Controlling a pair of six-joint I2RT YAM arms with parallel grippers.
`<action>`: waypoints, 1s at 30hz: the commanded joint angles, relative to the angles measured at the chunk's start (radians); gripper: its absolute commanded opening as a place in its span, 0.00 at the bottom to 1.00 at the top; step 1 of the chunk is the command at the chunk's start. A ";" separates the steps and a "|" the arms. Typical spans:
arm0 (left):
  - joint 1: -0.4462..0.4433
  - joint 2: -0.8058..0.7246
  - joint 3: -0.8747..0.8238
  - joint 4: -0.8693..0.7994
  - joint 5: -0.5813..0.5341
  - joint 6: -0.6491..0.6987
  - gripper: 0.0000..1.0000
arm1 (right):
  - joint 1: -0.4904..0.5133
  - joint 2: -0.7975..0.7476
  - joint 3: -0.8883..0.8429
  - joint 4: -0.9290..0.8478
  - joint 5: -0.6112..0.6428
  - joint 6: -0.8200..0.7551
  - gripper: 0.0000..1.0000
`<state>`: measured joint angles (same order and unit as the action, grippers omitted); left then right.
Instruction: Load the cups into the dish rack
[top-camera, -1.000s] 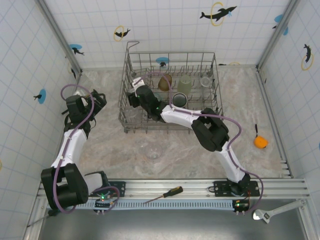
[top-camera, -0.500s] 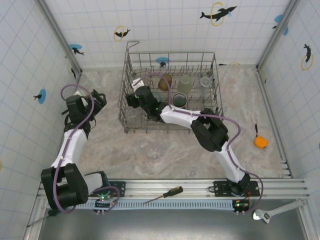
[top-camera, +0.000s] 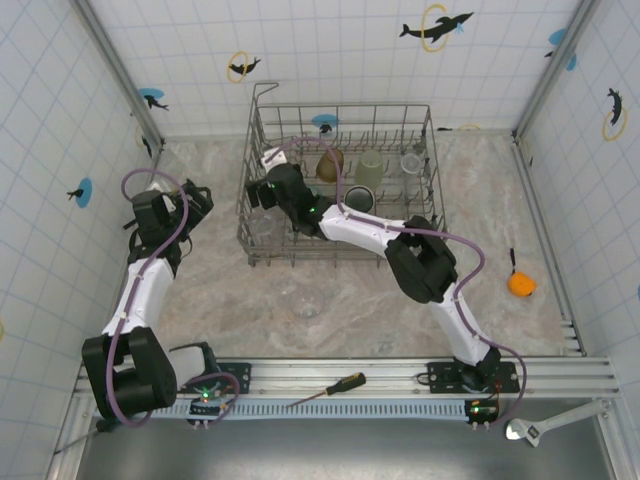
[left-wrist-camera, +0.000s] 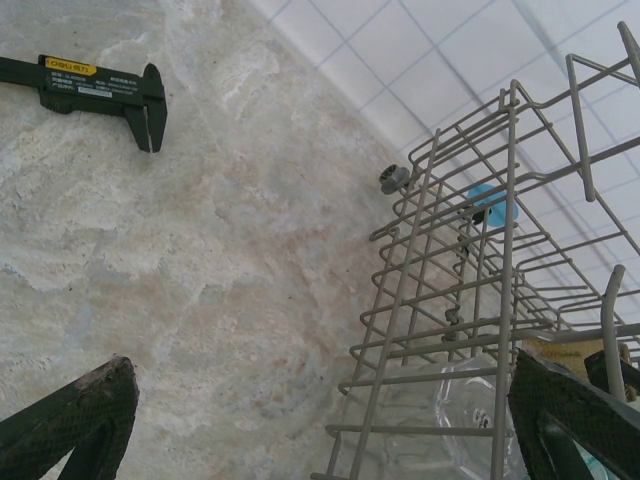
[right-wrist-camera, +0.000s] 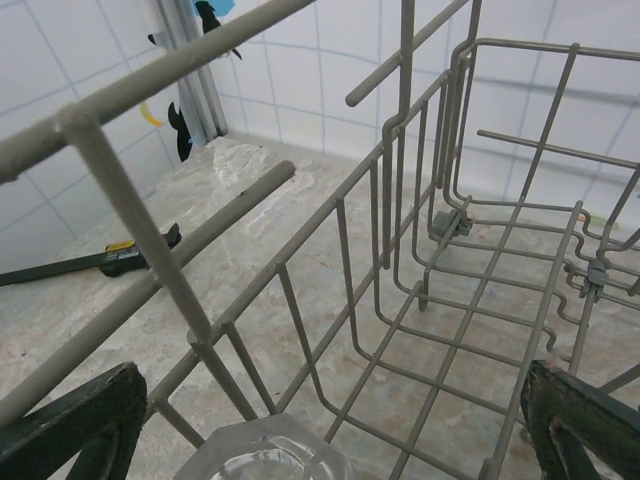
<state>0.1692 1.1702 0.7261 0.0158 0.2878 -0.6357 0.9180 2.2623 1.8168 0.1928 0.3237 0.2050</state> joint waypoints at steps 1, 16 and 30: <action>0.002 -0.025 -0.014 0.018 0.003 -0.003 0.97 | -0.009 -0.034 0.047 -0.038 -0.005 0.040 1.00; 0.001 -0.040 -0.005 -0.011 -0.056 0.025 0.97 | -0.070 -0.223 -0.088 -0.090 -0.059 0.145 1.00; 0.001 -0.140 0.009 -0.144 -0.021 0.025 0.97 | -0.153 -0.404 -0.275 -0.166 -0.137 0.218 1.00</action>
<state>0.1692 1.0679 0.7258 -0.0620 0.2508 -0.6273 0.7769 1.9190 1.5845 0.0578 0.2050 0.3973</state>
